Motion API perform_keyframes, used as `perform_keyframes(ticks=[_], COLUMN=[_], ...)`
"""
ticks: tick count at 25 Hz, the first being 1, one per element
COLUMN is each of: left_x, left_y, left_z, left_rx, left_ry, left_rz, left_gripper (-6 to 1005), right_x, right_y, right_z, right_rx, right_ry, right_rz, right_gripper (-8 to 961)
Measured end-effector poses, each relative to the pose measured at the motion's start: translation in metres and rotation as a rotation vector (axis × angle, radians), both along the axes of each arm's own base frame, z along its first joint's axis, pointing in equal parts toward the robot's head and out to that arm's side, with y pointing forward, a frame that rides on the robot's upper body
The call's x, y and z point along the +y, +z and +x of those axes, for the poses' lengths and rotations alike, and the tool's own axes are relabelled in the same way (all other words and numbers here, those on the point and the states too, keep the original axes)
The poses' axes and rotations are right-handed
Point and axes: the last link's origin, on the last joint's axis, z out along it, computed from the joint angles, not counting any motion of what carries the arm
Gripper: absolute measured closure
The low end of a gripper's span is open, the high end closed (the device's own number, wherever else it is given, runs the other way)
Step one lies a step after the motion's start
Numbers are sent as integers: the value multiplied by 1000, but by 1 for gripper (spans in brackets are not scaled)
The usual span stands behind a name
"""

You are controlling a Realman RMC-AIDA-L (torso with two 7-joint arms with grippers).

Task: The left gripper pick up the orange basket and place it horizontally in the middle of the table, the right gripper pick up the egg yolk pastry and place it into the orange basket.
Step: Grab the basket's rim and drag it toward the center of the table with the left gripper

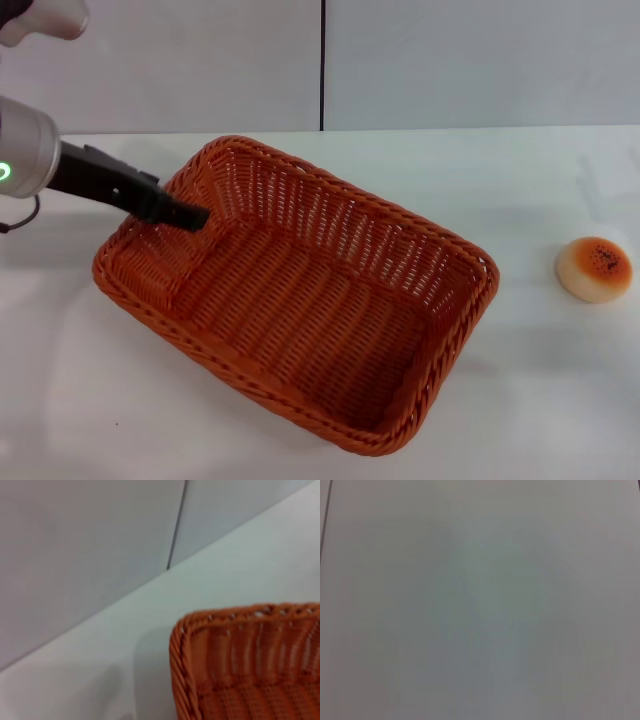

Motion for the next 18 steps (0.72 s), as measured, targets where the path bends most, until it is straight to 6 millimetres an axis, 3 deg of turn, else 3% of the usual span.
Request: perform_keyframes(ticks=[9, 18], left_x=[7, 7], left_y=[-21, -26], left_z=[-10, -18], left_rx=[3, 17], left_ry=[-2, 8], left_rz=[-2, -8], left_gripper=[236, 246], right_x=[-2, -1], right_y=[-1, -1], right_z=[2, 4], right_rx=[-3, -7], right_ry=[-9, -17], right_rz=[-7, -12], right_gripper=[290, 291])
